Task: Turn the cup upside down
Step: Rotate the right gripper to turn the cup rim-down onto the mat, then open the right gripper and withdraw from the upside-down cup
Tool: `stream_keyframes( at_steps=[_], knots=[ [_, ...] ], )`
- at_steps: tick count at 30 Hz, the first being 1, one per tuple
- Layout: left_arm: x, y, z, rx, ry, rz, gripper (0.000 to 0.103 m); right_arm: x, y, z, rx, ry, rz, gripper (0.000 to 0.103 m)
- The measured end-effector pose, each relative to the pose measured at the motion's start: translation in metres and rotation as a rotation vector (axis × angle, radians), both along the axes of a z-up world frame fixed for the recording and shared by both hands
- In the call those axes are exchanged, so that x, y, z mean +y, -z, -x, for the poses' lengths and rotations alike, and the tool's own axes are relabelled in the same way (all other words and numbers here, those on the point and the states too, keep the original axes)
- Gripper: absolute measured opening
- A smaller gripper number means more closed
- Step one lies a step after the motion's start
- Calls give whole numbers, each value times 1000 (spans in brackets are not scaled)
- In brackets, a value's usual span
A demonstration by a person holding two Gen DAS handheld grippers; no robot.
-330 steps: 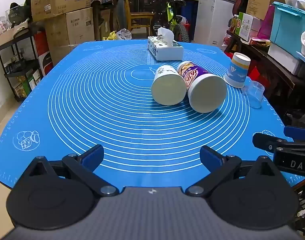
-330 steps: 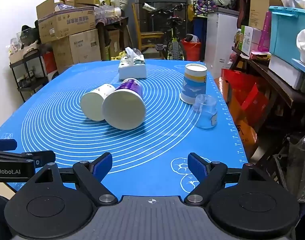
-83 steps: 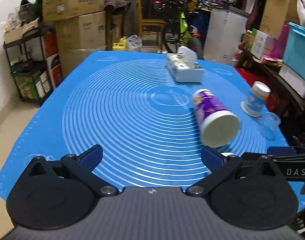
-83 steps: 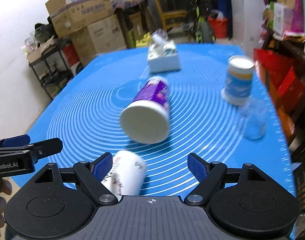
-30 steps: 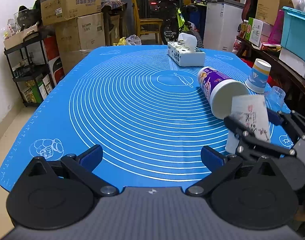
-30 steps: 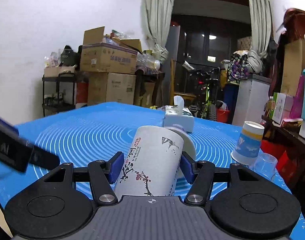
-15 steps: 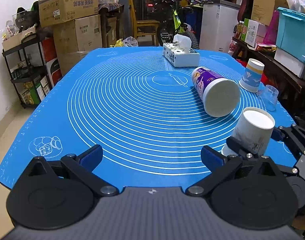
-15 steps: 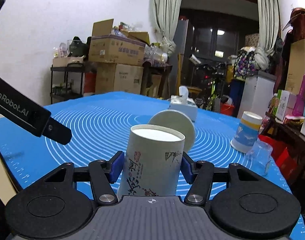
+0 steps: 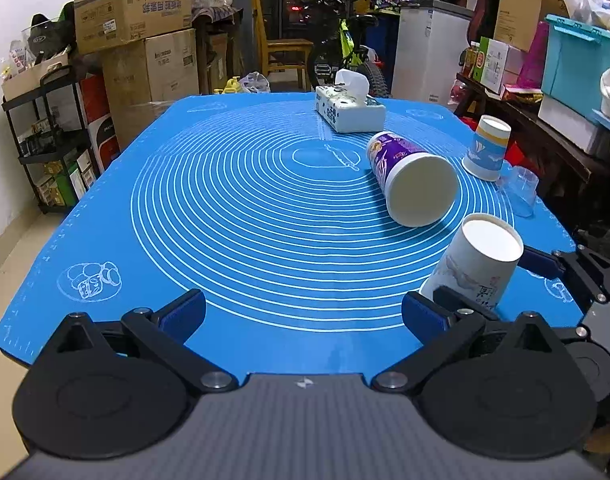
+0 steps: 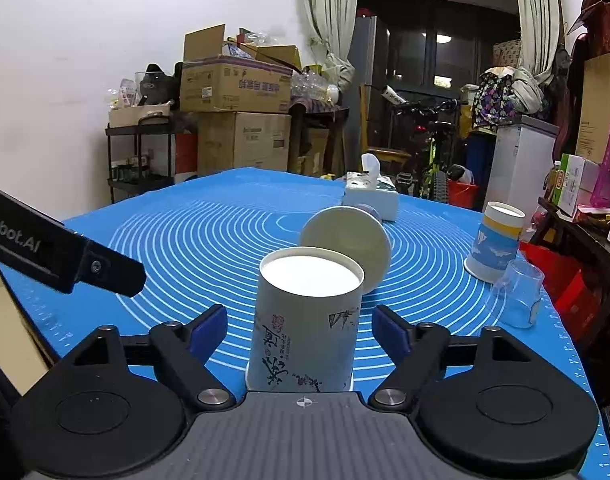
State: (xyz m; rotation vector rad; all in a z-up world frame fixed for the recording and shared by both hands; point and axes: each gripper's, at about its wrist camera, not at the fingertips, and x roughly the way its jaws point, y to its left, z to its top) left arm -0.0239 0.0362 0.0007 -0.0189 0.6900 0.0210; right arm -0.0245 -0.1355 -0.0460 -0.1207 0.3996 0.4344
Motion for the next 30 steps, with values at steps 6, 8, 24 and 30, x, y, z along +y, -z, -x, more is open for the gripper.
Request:
stream_keyframes(
  at_steps=[6, 8, 24, 30],
  knots=[
    [-3, -6, 10, -15, -3, 7, 103, -18, -11, 19, 31, 6, -20, 84],
    [-5, -6, 14, -18, 5, 7, 103, -27, -14, 27, 44, 26, -33, 84],
    [-44, 4, 33, -2, 108, 12, 103, -69, -27, 53, 123, 180, -54, 84],
    [-49, 4, 37, -2, 115, 16, 103, -71, -28, 55, 126, 182, -59, 84]
  ],
)
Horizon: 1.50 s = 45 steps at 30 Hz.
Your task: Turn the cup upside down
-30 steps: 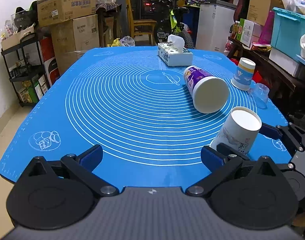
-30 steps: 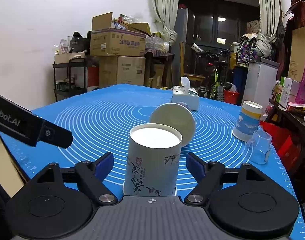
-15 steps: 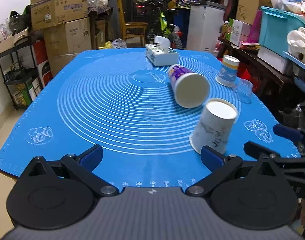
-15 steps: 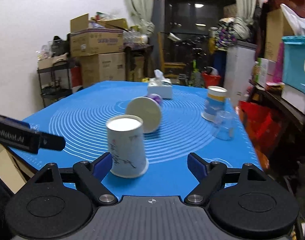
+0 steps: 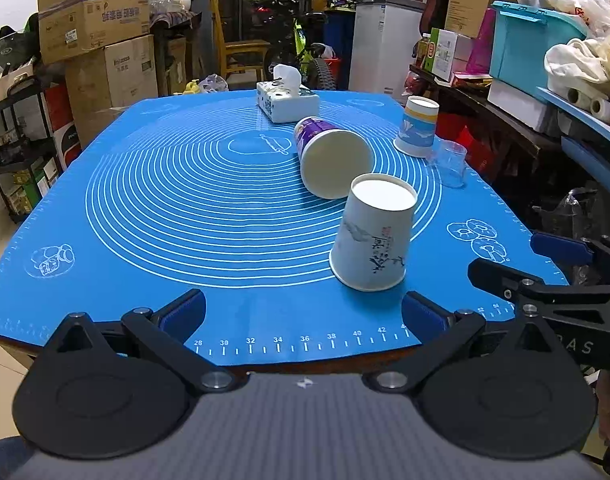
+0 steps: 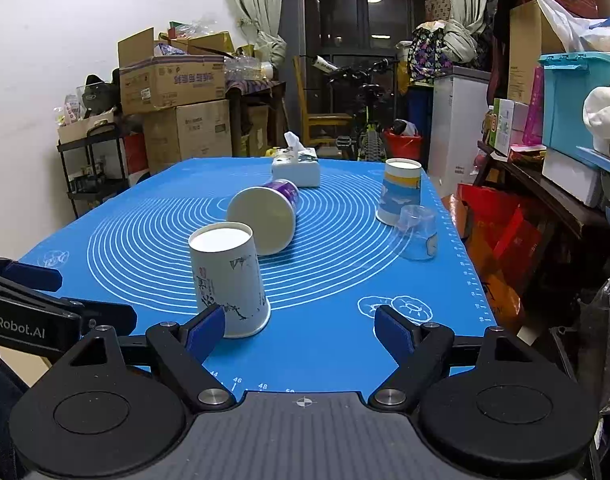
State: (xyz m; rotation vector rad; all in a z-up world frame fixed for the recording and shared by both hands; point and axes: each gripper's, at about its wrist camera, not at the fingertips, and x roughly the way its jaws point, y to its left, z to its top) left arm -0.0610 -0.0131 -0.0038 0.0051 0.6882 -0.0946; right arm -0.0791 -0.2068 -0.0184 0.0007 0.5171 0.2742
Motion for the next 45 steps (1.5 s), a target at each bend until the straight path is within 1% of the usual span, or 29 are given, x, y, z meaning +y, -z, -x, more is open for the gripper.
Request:
stream_keyframes(
  at_steps=[45],
  knots=[
    [-8, 3, 1, 8, 17, -15, 103, -2, -3, 3, 3, 11, -8, 84]
  ],
)
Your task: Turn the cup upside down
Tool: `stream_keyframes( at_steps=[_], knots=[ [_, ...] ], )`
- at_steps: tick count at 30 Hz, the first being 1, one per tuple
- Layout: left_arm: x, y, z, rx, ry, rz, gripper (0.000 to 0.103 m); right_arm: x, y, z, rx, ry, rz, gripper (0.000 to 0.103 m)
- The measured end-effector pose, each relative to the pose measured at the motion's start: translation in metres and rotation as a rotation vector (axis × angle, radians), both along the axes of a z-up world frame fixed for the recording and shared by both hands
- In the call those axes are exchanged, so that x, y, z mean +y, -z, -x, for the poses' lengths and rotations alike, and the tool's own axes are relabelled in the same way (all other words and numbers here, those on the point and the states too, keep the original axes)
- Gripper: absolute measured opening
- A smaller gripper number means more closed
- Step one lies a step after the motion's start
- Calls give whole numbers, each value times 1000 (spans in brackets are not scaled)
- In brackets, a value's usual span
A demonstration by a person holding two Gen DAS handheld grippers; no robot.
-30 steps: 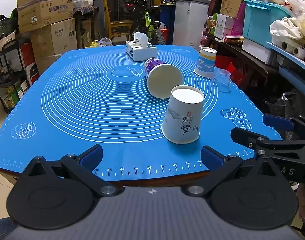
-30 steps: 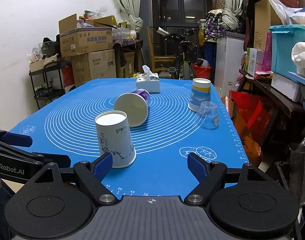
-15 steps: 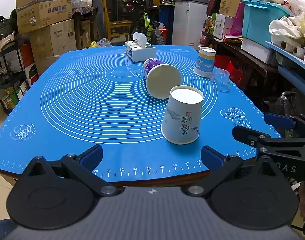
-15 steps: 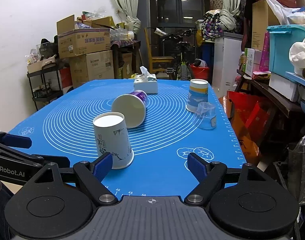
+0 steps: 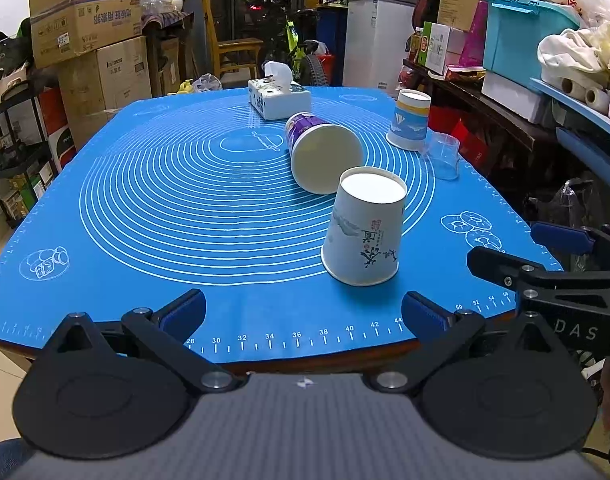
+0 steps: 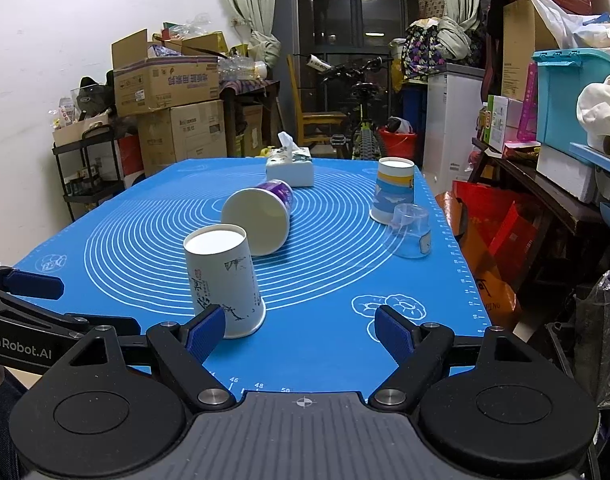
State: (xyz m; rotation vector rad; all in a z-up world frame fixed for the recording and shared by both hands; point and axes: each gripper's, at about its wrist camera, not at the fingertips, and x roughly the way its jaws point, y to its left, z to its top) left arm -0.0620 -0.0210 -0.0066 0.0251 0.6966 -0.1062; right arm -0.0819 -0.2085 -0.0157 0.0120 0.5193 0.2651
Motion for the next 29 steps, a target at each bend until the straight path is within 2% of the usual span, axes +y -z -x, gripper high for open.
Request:
stream_keyframes(
  at_steps=[29],
  knots=[
    [-2, 3, -1, 5, 4, -5, 103, -2, -1, -1, 2, 1, -3, 84]
  ],
)
